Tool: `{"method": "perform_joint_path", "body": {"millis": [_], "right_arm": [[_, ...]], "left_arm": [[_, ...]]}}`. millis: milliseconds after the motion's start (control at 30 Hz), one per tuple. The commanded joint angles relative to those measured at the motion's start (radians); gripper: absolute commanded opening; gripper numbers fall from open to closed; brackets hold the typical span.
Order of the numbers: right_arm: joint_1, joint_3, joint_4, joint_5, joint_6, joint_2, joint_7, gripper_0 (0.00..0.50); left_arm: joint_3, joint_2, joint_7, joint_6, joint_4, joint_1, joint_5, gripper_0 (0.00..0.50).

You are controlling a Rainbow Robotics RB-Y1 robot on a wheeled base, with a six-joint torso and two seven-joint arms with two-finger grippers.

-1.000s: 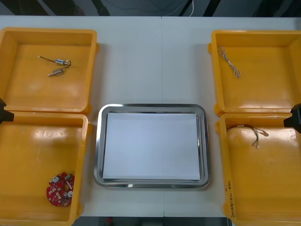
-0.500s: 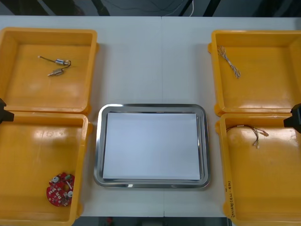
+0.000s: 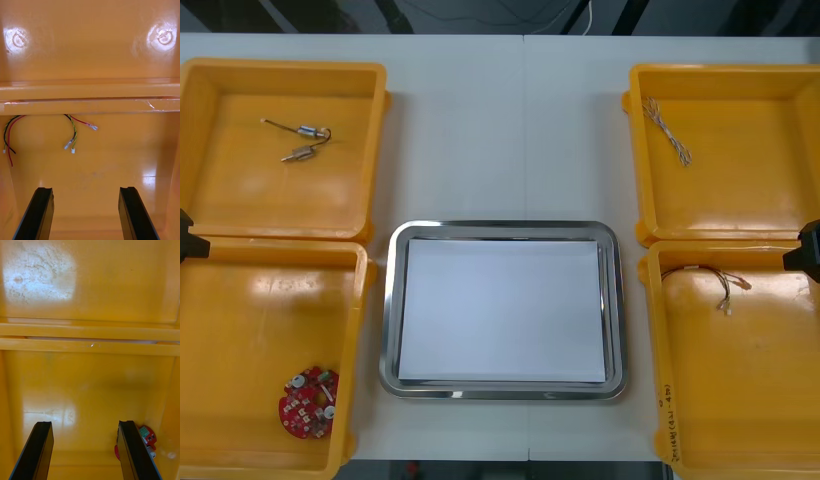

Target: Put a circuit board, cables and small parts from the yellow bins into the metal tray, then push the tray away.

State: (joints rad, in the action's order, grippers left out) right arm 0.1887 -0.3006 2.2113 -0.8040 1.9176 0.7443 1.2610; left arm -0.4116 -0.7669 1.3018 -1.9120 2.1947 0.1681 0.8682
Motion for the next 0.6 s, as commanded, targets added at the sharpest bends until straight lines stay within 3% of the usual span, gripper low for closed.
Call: {"method": "perform_joint_path", "body": {"millis": [33,200,600], "right_arm": [[-0.006,-0.032,0.024,-0.006,0.002,0.030,-0.035,0.500],[0.012,-0.040,0.041,0.023,0.002,0.035,-0.032,0.500],[-0.037,-0.017,0.044,0.042,0.002,0.015,-0.035,0.500]], "left_arm": [[-0.015,-0.046,-0.081,-0.008,0.023,0.013,0.008,0.500],[-0.001,-0.011,-0.079,-0.008,0.000,-0.032,0.006,0.500],[-0.004,-0.034,-0.055,-0.008,0.000,-0.018,0.032,0.500]]}}
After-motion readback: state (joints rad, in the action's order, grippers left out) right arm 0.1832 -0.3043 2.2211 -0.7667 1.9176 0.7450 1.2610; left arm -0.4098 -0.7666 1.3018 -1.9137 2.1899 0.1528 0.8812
